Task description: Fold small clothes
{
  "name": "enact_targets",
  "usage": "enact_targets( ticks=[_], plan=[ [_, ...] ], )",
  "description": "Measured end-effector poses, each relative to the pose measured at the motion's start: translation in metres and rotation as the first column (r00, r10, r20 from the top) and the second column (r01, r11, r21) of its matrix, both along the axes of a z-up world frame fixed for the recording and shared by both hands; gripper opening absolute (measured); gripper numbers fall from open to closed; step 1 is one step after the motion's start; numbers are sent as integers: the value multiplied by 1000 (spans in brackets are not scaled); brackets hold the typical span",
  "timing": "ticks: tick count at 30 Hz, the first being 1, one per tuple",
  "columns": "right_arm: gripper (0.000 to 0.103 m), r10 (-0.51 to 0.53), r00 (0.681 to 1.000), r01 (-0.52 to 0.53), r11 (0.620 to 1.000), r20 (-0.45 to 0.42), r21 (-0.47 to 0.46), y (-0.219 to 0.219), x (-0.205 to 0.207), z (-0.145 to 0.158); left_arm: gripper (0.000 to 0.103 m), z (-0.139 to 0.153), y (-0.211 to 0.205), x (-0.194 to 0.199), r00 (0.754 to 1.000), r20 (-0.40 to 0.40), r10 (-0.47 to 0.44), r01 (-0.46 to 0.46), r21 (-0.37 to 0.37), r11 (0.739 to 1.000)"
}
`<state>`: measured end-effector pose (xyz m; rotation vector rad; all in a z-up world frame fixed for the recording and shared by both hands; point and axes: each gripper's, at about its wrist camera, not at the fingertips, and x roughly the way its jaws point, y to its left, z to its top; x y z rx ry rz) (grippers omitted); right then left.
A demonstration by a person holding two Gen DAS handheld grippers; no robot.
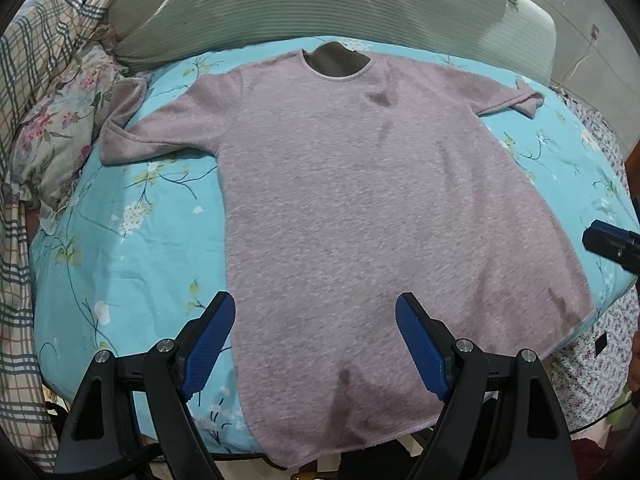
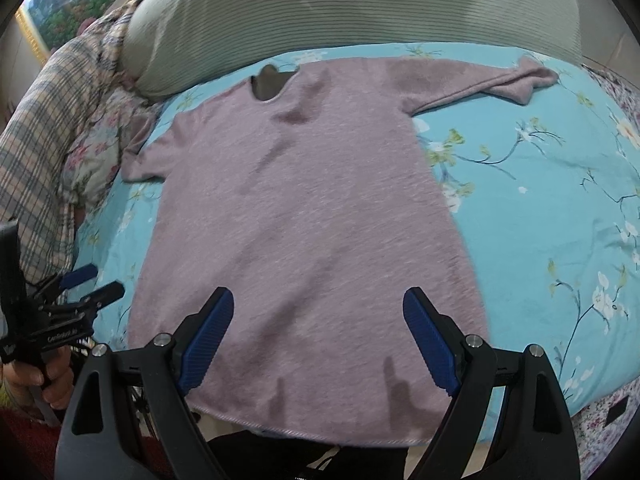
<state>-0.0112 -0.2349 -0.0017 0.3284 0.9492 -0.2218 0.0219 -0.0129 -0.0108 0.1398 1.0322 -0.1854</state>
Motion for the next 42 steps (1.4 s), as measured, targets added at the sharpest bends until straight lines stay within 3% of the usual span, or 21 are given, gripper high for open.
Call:
enact_targets(
  ticks=[4,10,12,18,23,26,31,32,34,35,36,38,42],
  plan=[
    [85,-73,997,73,997,20,31,-43,11,5,83,-2,-4,13,1000,-3,17,-17,-3,1000],
    [69,-255,966,247,960,49,134,-146,33,14,83,-2,-16,43,999,-4,45,-45,14,999],
    [58,-339,939,326,930,53,171,-192,43,16,83,-3,-22,55,998,-10,58,-58,17,998],
    [57,-501,860,479,857,94,191,-316,74,32,83,-7,-44,91,995,-42,93,-93,-11,996],
    [55,-614,783,586,780,94,218,-417,107,27,83,-25,-70,116,990,-91,104,-105,1,994],
    [55,-641,763,615,758,78,219,-457,124,19,83,-41,-87,128,984,-138,109,-108,12,994],
    [55,-655,755,641,746,26,180,-510,148,-2,83,-52,-108,143,980,-168,111,-108,29,994],
    [49,-652,758,639,748,22,181,-515,148,-4,83,-53,-111,145,979,-168,112,-109,31,994],
    [28,-640,768,629,757,9,176,-523,153,-11,83,-54,-116,152,979,-170,117,-113,30,993],
    [11,-634,773,623,761,5,182,-524,155,-13,83,-55,-118,154,977,-175,118,-115,30,993],
    [7,-627,779,614,767,12,187,-523,154,-12,83,-56,-120,156,977,-179,120,-117,26,993],
    [7,-602,796,582,789,59,195,-512,154,-4,83,-57,-122,161,976,-181,122,-120,19,993],
    [6,-458,866,404,877,200,260,-459,158,27,83,-57,-126,168,978,-175,114,-117,-6,993]
  ],
)
